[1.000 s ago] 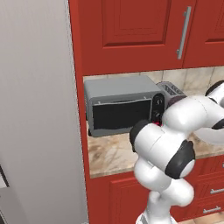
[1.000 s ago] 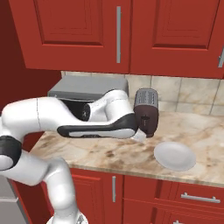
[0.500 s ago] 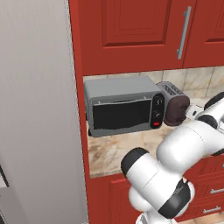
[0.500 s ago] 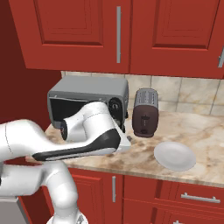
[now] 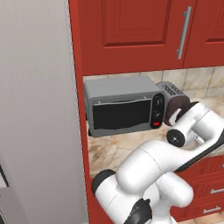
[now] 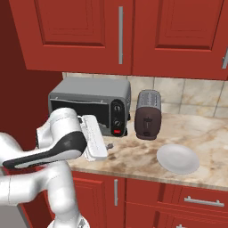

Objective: Pull the toaster oven rack outwards. Pick up the baguette from the plate and place it on the toaster oven rack. Close the toaster oven door fully and set the temperature to the lowest setting.

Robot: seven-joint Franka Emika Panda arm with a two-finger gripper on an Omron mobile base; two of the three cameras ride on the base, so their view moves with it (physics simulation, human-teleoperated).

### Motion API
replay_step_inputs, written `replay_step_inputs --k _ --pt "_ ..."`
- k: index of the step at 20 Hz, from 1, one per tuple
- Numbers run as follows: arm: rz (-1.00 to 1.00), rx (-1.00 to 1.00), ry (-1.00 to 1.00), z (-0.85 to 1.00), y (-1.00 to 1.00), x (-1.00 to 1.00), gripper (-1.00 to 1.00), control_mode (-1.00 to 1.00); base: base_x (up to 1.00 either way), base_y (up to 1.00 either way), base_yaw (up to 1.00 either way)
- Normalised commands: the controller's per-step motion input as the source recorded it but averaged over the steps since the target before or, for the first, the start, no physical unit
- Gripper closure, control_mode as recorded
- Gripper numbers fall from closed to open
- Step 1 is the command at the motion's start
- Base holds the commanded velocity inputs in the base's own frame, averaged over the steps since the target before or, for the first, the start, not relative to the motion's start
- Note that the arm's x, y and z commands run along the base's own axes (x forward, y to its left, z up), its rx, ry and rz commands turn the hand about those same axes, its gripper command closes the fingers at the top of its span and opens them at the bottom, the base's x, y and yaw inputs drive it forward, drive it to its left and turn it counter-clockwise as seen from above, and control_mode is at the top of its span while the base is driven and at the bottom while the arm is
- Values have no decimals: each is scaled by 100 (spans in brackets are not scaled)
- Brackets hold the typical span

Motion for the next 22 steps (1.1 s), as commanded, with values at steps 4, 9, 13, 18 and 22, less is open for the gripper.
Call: replay_step_inputs --k 4,9,13,18,22 --pt "1 56 32 91 63 -39 -100 -100 0 0 0" --pt "24 71 29 68 27 3 -100 -100 0 0 0" --pt "65 3 15 15 -41 47 -100 -100 0 0 0" --pt "69 0 0 10 -64 57 -100 -100 0 0 0" --pt "49 -13 -2 0 -51 59 -100 -100 0 0 0"
